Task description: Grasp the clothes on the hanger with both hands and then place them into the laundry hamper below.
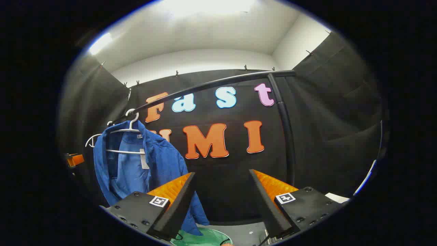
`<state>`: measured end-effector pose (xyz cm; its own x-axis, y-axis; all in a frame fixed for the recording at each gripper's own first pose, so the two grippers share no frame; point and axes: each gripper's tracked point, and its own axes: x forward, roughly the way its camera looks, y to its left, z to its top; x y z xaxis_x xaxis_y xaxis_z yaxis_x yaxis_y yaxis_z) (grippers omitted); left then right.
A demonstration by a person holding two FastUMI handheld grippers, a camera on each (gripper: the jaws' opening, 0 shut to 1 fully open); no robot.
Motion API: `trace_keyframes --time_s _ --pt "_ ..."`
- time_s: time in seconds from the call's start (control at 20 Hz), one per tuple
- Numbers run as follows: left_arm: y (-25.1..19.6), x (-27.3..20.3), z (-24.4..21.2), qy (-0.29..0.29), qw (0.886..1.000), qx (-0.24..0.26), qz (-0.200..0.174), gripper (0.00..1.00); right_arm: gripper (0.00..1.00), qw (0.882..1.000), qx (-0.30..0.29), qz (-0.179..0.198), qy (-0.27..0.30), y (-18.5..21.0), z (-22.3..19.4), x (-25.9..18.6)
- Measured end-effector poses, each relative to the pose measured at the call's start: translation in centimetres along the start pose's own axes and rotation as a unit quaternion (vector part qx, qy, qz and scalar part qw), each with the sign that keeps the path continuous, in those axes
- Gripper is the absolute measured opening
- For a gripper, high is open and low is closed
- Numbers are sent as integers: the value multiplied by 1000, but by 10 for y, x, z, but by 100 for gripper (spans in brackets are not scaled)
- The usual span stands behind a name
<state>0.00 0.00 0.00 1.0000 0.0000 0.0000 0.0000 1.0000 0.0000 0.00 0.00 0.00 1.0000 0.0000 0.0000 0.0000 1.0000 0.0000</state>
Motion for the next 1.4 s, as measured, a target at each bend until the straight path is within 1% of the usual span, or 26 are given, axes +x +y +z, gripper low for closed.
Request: trace_keyframes --time_s 0.15,0.3,0.35,0.45,0.5,0.55,0.75,0.8,0.85,0.9,0.95,1.0,1.05,1.1,1.15,1.2,1.25,1.3,1.4 --pt "1 -3 1 -1 1000 7 1 95 98 1000 -6 0 4 5 -2 -1" --pt "4 -8 2 0 1000 10 3 95 98 1000 -8 14 3 18 -2 0" --pt "6 -10 4 0 1000 14 5 93 98 1000 -8 21 3 23 -1 0" --pt "11 -11 8 -6 1000 19 13 93 98 999 -5 31 6 31 -2 1" --pt "13 -12 9 -8 1000 19 15 95 98 999 -7 34 7 33 -3 2" --pt "13 -11 9 -10 1000 19 15 92 98 999 -8 37 10 36 -5 3" --pt "13 -9 2 1 1000 27 14 93 98 998 -3 52 22 45 -10 4" --pt "13 -9 0 4 1000 26 13 95 98 999 -3 50 21 44 -11 5" --pt "13 -8 -2 7 1000 26 13 95 98 999 0 50 19 45 -12 8" --pt "14 -7 -4 10 999 27 14 93 98 998 3 52 17 48 -12 10" --pt "13 -5 -6 12 999 27 15 95 98 998 7 56 17 53 -15 15" --pt "13 -4 -8 15 999 26 15 95 98 998 12 64 20 61 -18 18" --pt "13 -4 -12 19 999 24 16 93 98 997 16 78 24 72 -21 21" --pt "12 -3 -15 23 999 22 15 95 98 995 19 94 27 84 -24 24" --pt "11 -2 -19 29 999 20 15 95 100 994 18 104 31 95 -29 29" --pt "11 0 -22 34 999 20 15 95 98 993 13 113 34 104 -34 34" --pt "9 0 -25 38 999 20 15 95 98 992 9 120 36 116 -38 38" --pt "7 0 -27 42 999 19 14 93 98 991 6 129 39 127 -42 43" --pt "1 3 -31 47 999 17 7 93 98 988 2 150 46 153 -51 54"
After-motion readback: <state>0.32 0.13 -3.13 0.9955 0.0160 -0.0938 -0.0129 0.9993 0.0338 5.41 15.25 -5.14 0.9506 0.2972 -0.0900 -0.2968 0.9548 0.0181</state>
